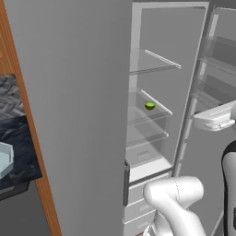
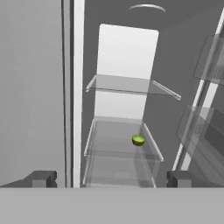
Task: Pick the peach and kiwi from the fridge and place them inside the tupperware on the counter.
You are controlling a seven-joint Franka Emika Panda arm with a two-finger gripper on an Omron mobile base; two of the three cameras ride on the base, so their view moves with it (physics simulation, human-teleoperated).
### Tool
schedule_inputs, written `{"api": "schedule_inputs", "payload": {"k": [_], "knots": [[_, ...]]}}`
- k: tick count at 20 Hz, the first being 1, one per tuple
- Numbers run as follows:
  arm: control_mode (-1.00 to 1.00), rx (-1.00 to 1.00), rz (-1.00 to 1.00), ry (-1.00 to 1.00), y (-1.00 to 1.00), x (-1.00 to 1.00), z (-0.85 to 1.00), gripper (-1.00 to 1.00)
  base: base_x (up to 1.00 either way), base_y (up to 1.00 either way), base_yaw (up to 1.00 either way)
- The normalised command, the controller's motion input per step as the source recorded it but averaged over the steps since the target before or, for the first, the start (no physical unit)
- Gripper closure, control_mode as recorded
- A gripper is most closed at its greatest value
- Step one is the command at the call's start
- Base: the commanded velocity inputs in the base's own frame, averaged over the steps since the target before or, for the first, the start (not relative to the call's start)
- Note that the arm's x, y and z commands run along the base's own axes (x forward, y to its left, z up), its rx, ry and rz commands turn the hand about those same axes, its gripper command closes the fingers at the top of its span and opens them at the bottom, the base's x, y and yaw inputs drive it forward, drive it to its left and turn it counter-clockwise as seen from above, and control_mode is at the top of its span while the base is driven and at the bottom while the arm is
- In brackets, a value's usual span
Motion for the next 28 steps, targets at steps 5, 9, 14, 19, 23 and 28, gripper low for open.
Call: {"api": "schedule_inputs", "payload": {"k": [5,9,14,19,23,28], "knots": [[1.00,0.00,0.00,0.00,0.00,0.00,0.00,-1.00,0.31,0.12,0.04],[-1.00,-0.02,-0.01,0.00,0.06,0.06,-0.04,-1.00,0.22,0.27,-0.01],[-1.00,-0.09,-0.11,0.04,0.10,0.26,-0.24,-1.00,0.00,0.00,0.00],[-1.00,-0.06,-0.14,0.09,-0.07,0.08,-0.29,-1.00,0.00,0.00,0.00],[-1.00,-0.01,-0.12,0.11,-0.26,-0.02,-0.25,-1.00,0.00,0.00,0.00],[-1.00,0.00,-0.13,0.13,-0.39,-0.07,-0.30,-1.00,0.00,0.00,0.00]]}}
